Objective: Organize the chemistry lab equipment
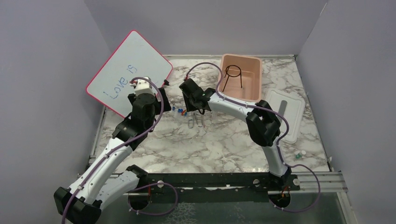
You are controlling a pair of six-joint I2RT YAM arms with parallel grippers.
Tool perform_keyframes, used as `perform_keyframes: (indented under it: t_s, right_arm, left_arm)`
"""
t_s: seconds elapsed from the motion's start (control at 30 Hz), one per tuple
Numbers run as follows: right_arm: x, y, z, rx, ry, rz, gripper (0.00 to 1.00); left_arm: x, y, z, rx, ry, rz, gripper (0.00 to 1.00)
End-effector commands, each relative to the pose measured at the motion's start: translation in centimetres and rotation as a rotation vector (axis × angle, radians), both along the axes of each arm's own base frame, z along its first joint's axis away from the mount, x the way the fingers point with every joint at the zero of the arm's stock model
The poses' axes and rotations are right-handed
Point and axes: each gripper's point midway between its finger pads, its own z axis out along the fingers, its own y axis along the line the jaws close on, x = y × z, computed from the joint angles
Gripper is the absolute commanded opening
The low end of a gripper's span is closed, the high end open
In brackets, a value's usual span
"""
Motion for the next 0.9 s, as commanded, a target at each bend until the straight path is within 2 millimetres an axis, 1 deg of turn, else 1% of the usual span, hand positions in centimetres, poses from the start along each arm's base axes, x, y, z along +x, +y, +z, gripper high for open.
perform_keyframes:
  t_s: [0.0, 0.03, 0.17, 0.33, 0.57, 0.67, 0.77, 0.87]
  right_arm:
    - [1.2, -1.1, -1.6, -0.107, -0.015, -0.050, 0.42]
    - [1.3, -1.0, -1.9, -0.117, -0.012, -0.041, 0.41]
    - [1.2, -1.8, -3.1, -0.163, 0.008, -0.073, 0.39]
    - [1.0, -1.2, -4.7, -0.148, 0.044, -0.028, 0.40]
    - [1.2, -1.4, -6.4, -0.131, 0.099, -0.024, 0.41]
    - [1.3, -1.4, -6.9, -0.111, 0.112, -0.019, 0.38]
    - [1.1, -1.4, -7.9, -0.090, 0.144, -0.012, 0.35]
    - [0.8, -1.8, -8.9, -0.101, 0.163, -0.019, 0.25]
  left_arm:
    - [0.4, -0.1, -0.1, 0.002, 0.000, -0.002, 0.94]
    - [0.5, -0.2, -0.3, 0.003, 0.005, -0.008, 0.95]
    - [0.7, -0.5, -0.7, 0.010, 0.021, -0.020, 0.95]
    - [1.0, -0.9, -1.2, 0.003, 0.041, -0.047, 0.95]
    - [1.1, -1.2, -1.6, 0.005, 0.058, -0.068, 0.95]
    - [1.1, -1.3, -1.6, 0.002, 0.060, -0.075, 0.95]
    - [1.1, -1.7, -1.6, -0.004, 0.060, -0.094, 0.95]
    - [1.3, -2.4, -1.3, -0.029, 0.055, -0.130, 0.95]
